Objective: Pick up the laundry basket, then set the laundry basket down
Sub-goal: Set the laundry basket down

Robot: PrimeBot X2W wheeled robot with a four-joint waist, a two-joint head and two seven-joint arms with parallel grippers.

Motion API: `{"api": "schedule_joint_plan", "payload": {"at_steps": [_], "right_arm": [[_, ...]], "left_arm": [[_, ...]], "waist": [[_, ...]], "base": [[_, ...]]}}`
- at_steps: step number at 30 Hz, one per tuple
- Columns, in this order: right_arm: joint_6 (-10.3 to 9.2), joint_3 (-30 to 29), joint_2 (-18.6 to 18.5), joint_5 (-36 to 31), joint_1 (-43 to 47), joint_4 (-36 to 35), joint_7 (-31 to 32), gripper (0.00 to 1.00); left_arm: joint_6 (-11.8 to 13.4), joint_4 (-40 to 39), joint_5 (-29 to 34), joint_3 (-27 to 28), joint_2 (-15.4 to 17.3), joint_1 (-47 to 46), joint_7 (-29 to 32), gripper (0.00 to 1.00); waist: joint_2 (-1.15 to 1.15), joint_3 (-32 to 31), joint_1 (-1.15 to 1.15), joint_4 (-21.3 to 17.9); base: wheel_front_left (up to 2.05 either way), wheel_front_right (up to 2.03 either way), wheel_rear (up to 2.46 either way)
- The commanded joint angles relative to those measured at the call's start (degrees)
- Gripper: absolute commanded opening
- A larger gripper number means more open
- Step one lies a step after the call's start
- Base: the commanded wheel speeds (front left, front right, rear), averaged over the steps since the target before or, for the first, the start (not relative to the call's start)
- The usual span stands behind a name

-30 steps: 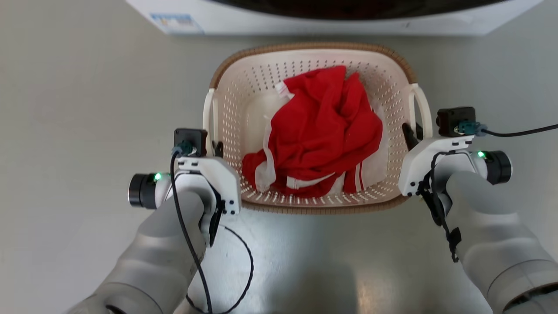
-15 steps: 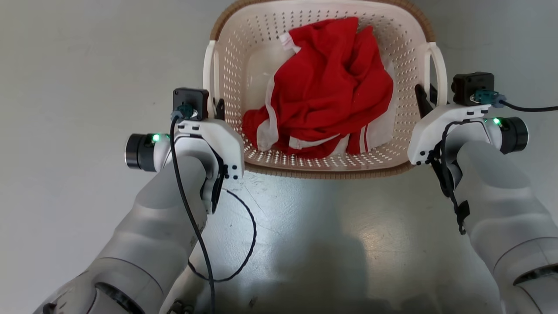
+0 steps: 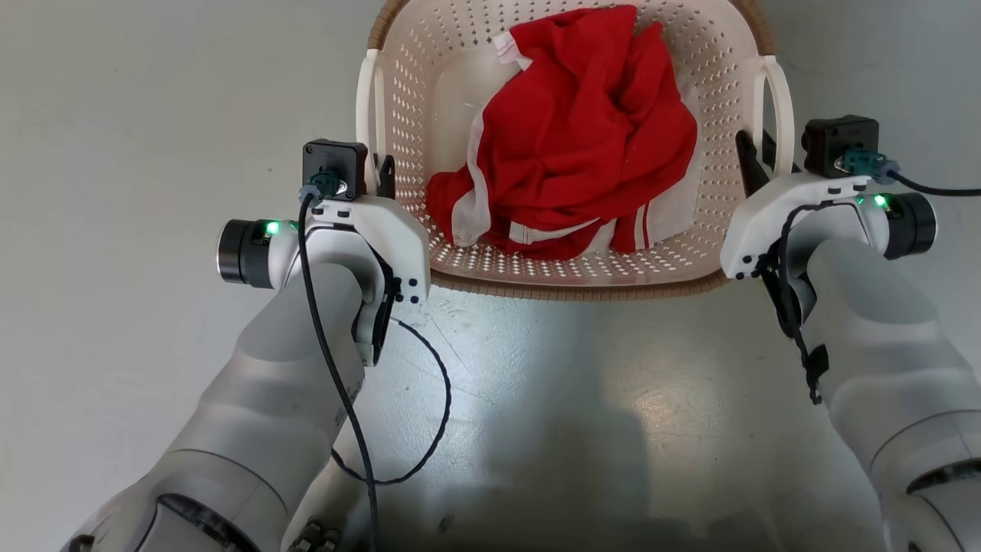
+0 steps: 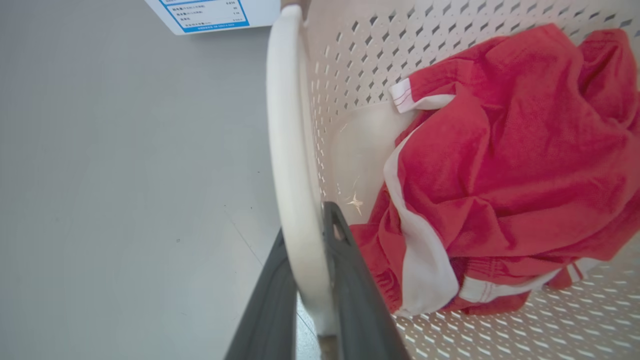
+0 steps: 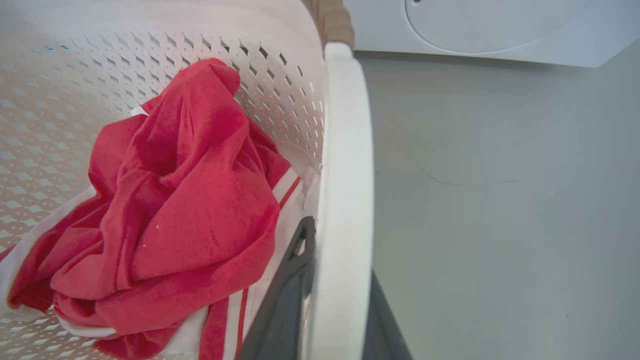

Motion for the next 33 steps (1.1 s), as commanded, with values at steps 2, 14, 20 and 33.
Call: {"api": "schedule_joint_plan", "payload": {"at_steps": [2,14,20,33], "right_arm": [[0.87,1.18,1.97,-1.74,0.42,-0.77,-0.96,0.0],[0.87,-1.57,1.97,-4.75,-0.19,-1.21,-1.3,1.0],[0.87,-4.2,1.97,-7.19,-0.01,-2.37,-1.34,1.0],[0.87,-7.01,1.97,-9.17,2.61,-6.29,-1.35,1.0]], "left_arm": [[0.03,-0.99,1.5,1.34,1.17,-1.19,-0.62,0.0],[-0.09,-0.79,2.68,3.48,1.17,-0.71,-0.62,1.0],[-0.04,-0.51,2.68,3.97,1.17,-0.27,-0.62,1.0],[-0.14,-1.08,4.58,6.62,1.17,1.85,-0.62,1.0]], "waist": [[0.0,0.36,0.0,-0.08],[0.0,0.35,0.0,-0.35],[0.0,-0.45,0.0,-0.4],[0.0,-5.28,0.0,-0.78]], "base": [[0.0,0.0,0.0],[0.0,0.0,0.0],[0.0,0.0,0.0],[0.0,0.0,0.0]]}}
